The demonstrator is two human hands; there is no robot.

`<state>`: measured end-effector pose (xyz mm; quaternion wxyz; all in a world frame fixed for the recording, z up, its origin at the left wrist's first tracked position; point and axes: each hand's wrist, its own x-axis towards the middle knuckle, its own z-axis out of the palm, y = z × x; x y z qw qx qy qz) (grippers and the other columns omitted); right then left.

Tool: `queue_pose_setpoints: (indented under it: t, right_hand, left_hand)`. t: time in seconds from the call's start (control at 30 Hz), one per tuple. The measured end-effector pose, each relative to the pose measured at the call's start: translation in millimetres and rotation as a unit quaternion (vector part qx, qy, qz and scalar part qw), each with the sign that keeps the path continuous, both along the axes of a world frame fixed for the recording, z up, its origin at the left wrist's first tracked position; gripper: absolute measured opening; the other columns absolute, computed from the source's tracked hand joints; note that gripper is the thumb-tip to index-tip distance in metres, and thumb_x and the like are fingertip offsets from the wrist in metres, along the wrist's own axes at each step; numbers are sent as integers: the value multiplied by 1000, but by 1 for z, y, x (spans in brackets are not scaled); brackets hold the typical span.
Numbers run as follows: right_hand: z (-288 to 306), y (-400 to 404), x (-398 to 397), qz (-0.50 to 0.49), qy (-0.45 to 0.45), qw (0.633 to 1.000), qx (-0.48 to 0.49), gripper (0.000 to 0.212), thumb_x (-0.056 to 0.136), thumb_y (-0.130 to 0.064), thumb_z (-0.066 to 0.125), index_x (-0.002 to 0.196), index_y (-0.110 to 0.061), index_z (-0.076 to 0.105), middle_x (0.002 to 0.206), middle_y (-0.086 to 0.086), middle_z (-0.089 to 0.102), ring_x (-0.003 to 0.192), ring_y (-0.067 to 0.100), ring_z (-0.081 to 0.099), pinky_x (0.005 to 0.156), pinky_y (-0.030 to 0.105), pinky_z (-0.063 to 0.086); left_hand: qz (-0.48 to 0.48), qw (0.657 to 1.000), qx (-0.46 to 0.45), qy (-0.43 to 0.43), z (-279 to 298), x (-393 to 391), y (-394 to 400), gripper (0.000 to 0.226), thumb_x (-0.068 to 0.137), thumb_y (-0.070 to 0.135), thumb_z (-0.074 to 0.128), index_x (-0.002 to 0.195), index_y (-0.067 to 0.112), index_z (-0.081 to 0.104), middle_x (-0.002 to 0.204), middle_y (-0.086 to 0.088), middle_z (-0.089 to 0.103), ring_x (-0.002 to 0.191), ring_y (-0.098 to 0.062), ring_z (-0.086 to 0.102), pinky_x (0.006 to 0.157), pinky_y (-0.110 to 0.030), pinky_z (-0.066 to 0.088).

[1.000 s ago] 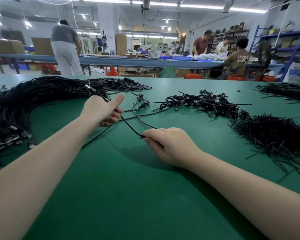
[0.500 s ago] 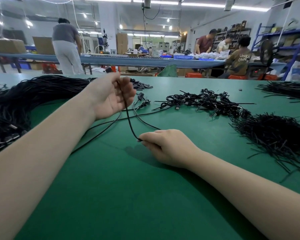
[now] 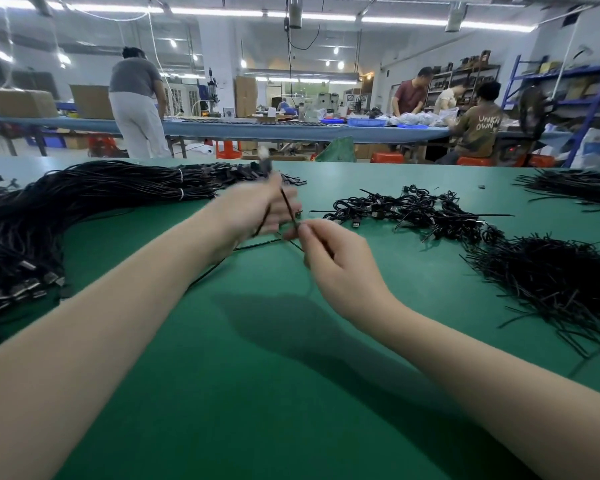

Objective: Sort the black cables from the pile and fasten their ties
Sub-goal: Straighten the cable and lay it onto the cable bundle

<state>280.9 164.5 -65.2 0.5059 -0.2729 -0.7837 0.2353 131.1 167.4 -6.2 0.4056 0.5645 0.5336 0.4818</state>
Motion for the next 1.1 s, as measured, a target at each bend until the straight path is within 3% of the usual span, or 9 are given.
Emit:
queue_pose_setpoints:
  t: [0.17,0.27,0.4,0.5,0.6,0.73,0.83,0.97,1.1]
  right_hand:
    - [-14,7,10,79,-129,985,-81,26,99,-33,47,88,-25,69,51,-12,35,51,11,32,50,26,27]
    - [-7,24,26,-20,-140,984,-109,38,93,-45,54,78,-16,73,43,-10,34,43,8,27,48,25,24]
    - [16,29,27,-134,-58,989,-13,39,85,-47,65,63,-14,63,46,-10,44,44,4,35,47,22,27]
    - [20,15,11,-74,-63,994,48,26,96,-30,54,76,-18,65,49,-20,47,46,-1,40,46,14,26]
    - [6,9,2,56,-108,991,-57,22,101,-22,45,99,-21,67,55,-15,43,47,1,34,48,14,29]
    - [-5,25,19,62,-209,958,-186,26,99,-33,46,89,-26,69,64,1,38,53,14,35,55,24,35]
    - [5,37,32,-73,-190,963,-177,38,91,-48,56,70,-18,68,47,-9,41,41,7,34,46,18,32]
    - [29,32,30,-139,-71,984,-82,43,93,-42,55,72,-5,61,45,-10,39,40,4,31,44,21,26]
    - [35,6,2,-17,-77,997,-17,28,100,-15,44,79,-18,63,49,-17,44,45,-8,45,47,9,29]
  left_hand:
    - [-137,946,87,-279,45,-26,-26,50,101,39,33,83,18,75,76,3,72,69,-10,68,60,-21,54]
    - [-233,966,-23,-109,46,-38,-34,38,89,36,49,63,19,69,49,7,54,44,-10,50,48,-20,44]
    - [-182,944,-208,182,11,-16,-21,49,98,42,33,94,13,72,76,-2,74,57,-12,65,48,-18,42]
    - [-54,993,-99,-26,2,-1,-10,43,104,38,30,103,12,64,91,-1,76,72,-10,71,67,-21,52]
    - [-40,973,18,-228,16,-5,-10,48,104,38,29,114,6,64,101,-6,74,81,-12,70,69,-20,56]
    - [-133,944,35,-300,33,-21,-24,46,101,39,37,77,20,72,60,10,59,54,-5,57,52,-16,46]
    - [-194,971,4,-142,32,-28,-26,39,92,37,48,62,19,65,44,9,42,38,-7,37,43,-16,33]
    - [-128,969,-105,185,6,-4,-16,47,102,40,33,94,10,69,65,-2,70,42,-10,53,39,-16,36]
    - [-51,994,-40,-92,-2,8,-8,47,103,43,27,114,14,62,94,1,75,75,-7,69,57,-14,52]
